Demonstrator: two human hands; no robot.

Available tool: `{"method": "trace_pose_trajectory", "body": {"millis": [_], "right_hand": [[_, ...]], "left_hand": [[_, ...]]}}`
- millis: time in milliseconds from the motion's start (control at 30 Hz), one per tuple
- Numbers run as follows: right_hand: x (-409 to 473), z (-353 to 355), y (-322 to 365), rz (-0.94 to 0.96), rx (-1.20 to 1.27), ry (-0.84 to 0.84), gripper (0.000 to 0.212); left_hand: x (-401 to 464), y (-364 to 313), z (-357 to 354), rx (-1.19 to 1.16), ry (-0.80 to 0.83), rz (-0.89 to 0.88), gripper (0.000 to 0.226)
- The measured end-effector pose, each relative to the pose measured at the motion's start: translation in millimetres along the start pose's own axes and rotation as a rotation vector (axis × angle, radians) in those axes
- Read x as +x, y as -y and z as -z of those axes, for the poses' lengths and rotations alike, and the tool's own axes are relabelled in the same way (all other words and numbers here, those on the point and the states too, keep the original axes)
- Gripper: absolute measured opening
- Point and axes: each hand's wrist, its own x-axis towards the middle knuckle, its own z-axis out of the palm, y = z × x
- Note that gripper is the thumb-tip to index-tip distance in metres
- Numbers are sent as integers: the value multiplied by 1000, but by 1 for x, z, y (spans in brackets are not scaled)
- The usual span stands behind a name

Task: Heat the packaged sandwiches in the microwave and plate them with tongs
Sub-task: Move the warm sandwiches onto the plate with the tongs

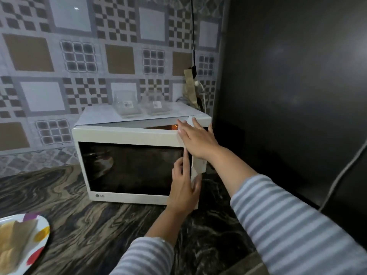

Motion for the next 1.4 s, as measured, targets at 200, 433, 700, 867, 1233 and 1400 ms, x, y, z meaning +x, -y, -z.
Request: {"method": "trace_pose_trajectory", "body": {"millis": [200, 433, 700, 867, 1233, 1400], "right_hand": [[43, -3, -33, 45, 208, 39, 52], [94, -12, -92, 22, 126, -6, 50], [144, -19, -122, 185, -19, -76, 50], [157, -31, -138, 276, -63, -115, 51], [164, -52, -140, 337, -173, -365, 65], [166, -55, -143, 347, -174, -403, 68]], "left_hand": [[17, 26, -33, -51, 41, -13, 84], [53, 62, -55, -82, -53, 14, 67], [83, 89, -69, -35, -105, 83, 73], [92, 91, -73, -28, -121, 117, 82], [98, 95, -78, 117, -179, 178, 89], [101, 93, -82, 113, -198, 190, 79]]}}
